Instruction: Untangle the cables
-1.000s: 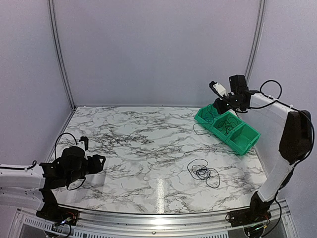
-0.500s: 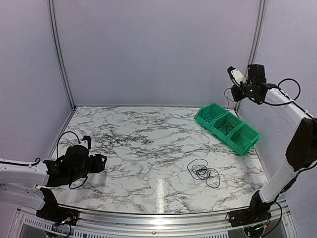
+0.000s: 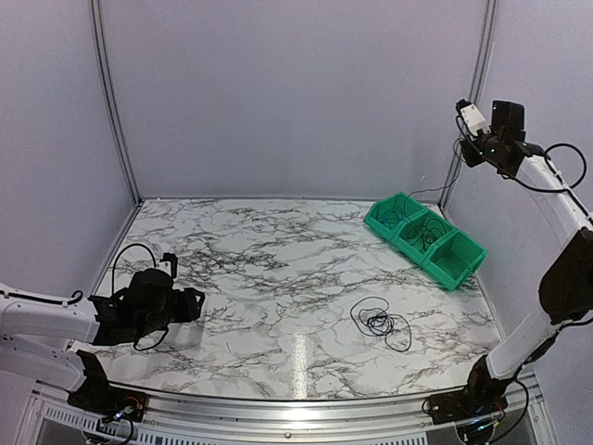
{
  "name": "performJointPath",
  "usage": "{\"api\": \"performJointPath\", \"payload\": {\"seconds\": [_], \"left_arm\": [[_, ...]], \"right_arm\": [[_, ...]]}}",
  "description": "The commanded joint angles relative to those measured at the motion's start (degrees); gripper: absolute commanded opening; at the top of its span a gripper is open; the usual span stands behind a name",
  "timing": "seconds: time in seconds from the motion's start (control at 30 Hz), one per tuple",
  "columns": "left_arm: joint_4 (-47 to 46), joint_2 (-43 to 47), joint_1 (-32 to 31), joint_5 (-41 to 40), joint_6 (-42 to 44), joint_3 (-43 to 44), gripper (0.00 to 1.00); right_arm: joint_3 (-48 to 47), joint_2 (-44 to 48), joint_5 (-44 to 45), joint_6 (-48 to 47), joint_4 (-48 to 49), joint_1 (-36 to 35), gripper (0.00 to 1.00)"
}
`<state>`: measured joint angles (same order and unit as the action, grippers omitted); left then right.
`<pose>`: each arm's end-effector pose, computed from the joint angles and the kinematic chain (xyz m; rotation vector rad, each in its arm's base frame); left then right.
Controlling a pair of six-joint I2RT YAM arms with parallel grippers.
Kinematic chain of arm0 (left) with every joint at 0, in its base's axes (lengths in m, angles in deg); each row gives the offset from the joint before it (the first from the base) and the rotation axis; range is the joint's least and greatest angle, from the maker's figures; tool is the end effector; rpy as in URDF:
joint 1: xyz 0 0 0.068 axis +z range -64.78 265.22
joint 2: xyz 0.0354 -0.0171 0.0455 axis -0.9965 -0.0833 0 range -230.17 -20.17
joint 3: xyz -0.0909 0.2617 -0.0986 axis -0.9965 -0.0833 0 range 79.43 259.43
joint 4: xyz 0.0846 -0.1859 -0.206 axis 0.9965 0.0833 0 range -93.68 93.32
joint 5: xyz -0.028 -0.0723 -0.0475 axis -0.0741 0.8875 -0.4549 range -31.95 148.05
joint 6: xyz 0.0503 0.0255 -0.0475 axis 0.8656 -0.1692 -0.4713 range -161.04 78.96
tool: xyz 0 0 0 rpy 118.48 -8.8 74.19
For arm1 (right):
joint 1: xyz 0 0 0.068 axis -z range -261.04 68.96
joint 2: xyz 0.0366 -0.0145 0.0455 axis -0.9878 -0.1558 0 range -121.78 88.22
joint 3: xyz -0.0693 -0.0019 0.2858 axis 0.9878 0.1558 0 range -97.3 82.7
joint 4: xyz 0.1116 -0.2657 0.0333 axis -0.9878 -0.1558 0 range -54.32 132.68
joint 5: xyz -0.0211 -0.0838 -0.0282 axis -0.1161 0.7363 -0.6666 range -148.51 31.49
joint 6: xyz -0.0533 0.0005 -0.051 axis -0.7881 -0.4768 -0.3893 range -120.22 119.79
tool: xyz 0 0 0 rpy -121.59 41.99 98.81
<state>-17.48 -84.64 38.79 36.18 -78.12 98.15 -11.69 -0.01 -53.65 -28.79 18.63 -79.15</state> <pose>0.1842 -0.1604 0.1466 -0.0534 2.1192 -0.4750 0.4069 -0.0186 0.4469 -0.3823 1.8672 -0.4424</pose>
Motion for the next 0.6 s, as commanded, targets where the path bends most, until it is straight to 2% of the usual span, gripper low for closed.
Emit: {"api": "performJointPath", "payload": {"seconds": [0.0, 0.27, 0.57], "left_arm": [[-2.0, -0.6, 0.2, 0.8, 0.3, 1.7, 0.58], [-2.2, -0.6, 0.2, 1.5, -0.2, 1.1, 0.58], [-2.5, -1.7, 0.3, 2.1, -0.6, 1.3, 0.58]], "right_arm": [[-2.0, -2.0, 2.6, -1.2, 1.7, 2.1, 0.00], [1.1, -6.2, 1.1, -1.3, 3.1, 4.2, 0.00], [4.7, -14.5, -9.6, 1.4, -3.0, 4.2, 0.00]]}}
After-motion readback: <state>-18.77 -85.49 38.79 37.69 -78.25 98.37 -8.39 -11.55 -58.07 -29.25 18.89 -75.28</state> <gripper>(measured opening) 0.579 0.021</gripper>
